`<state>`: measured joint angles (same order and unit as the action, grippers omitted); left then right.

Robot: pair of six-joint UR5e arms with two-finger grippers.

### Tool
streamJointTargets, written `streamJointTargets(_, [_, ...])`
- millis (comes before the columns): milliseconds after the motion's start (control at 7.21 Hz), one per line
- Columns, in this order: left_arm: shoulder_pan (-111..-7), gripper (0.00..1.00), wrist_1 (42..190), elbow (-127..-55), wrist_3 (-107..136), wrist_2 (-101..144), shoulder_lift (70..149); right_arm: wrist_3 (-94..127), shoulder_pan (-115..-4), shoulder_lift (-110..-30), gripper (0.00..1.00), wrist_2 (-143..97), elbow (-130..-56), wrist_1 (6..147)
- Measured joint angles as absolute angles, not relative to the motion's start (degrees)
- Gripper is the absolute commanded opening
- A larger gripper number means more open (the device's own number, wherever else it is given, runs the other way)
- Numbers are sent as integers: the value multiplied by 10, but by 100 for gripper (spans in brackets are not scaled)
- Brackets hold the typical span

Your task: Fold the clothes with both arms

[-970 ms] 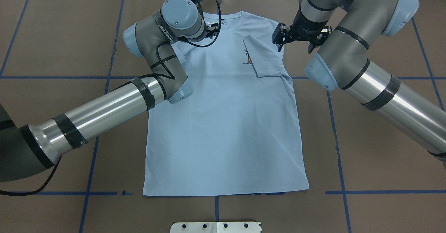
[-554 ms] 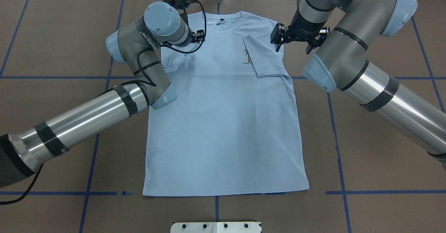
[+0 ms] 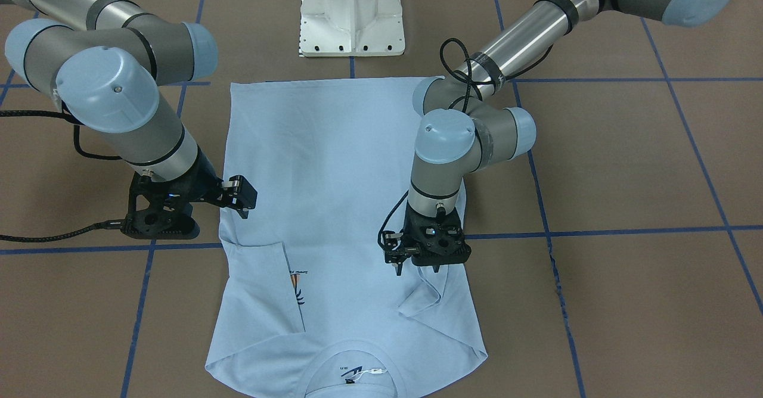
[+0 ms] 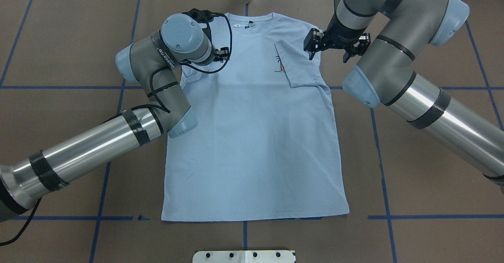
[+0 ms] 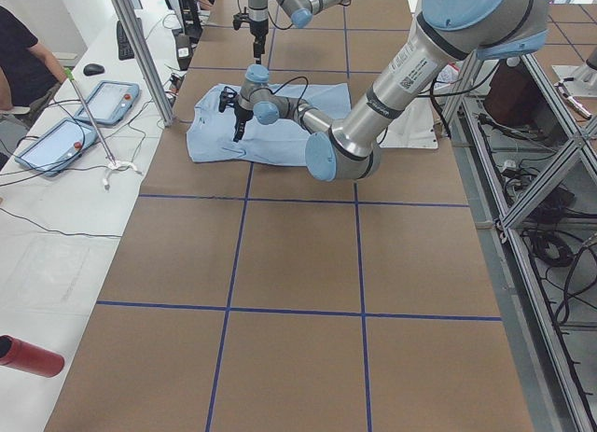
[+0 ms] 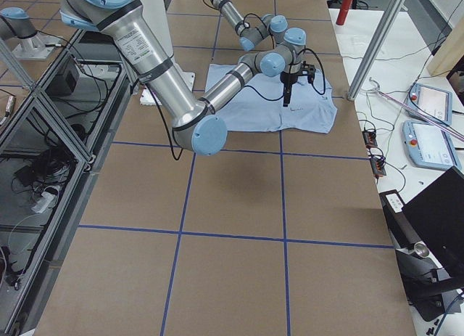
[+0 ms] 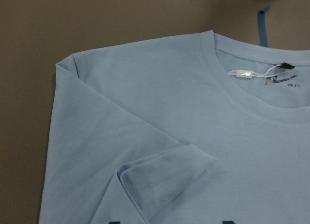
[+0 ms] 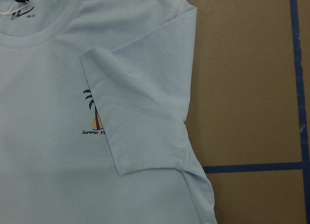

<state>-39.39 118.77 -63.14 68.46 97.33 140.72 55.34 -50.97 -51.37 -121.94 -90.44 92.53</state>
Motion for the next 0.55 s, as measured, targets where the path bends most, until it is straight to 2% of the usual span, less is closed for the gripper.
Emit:
streamJointTargets(277, [-390, 62, 1186, -631, 682, 968, 1404, 553, -509, -516, 100, -1220, -904, 925])
streamJointTargets(554, [-389, 48, 1183, -632, 655, 956, 1403, 553, -509, -517, 100, -1220, -904, 925])
